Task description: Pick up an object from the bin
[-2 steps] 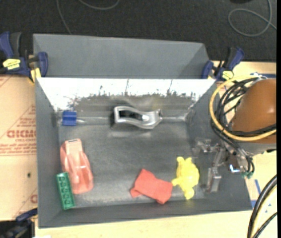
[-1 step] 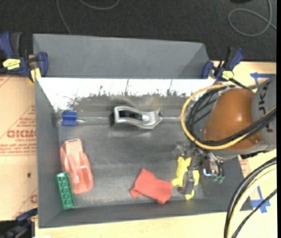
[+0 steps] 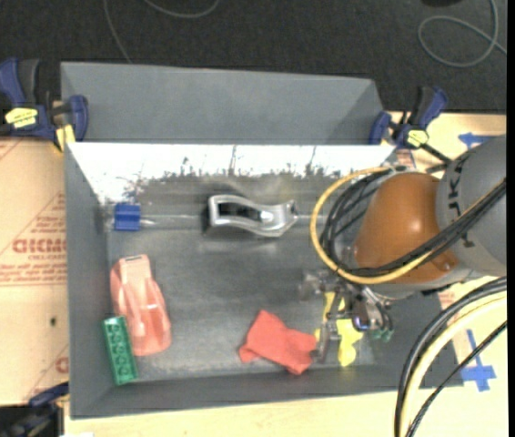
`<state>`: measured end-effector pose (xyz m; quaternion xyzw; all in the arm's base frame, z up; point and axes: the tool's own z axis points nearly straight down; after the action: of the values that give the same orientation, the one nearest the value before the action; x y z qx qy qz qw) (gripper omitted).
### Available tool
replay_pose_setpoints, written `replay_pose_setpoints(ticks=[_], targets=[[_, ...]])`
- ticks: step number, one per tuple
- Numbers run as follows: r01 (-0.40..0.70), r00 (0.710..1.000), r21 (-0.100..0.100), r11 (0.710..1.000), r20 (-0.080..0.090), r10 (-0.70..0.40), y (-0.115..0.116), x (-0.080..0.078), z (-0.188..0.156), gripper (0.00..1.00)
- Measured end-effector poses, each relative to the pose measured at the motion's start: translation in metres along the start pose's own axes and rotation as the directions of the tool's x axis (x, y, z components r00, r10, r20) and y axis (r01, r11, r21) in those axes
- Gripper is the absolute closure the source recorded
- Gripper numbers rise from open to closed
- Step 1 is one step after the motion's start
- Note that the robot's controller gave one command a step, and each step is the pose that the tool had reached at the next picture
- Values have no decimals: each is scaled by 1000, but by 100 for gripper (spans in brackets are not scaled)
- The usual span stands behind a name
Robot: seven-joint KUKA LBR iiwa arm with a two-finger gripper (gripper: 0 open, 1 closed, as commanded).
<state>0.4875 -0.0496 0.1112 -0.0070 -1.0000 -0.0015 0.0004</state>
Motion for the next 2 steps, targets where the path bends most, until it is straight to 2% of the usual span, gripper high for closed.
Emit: replay_pose_setpoints(ticks=[1,2], targets=[[172,985,7,985,7,-172,-23,2,19,0],[221,975,7,975,4,-221,-26,4,25,0]])
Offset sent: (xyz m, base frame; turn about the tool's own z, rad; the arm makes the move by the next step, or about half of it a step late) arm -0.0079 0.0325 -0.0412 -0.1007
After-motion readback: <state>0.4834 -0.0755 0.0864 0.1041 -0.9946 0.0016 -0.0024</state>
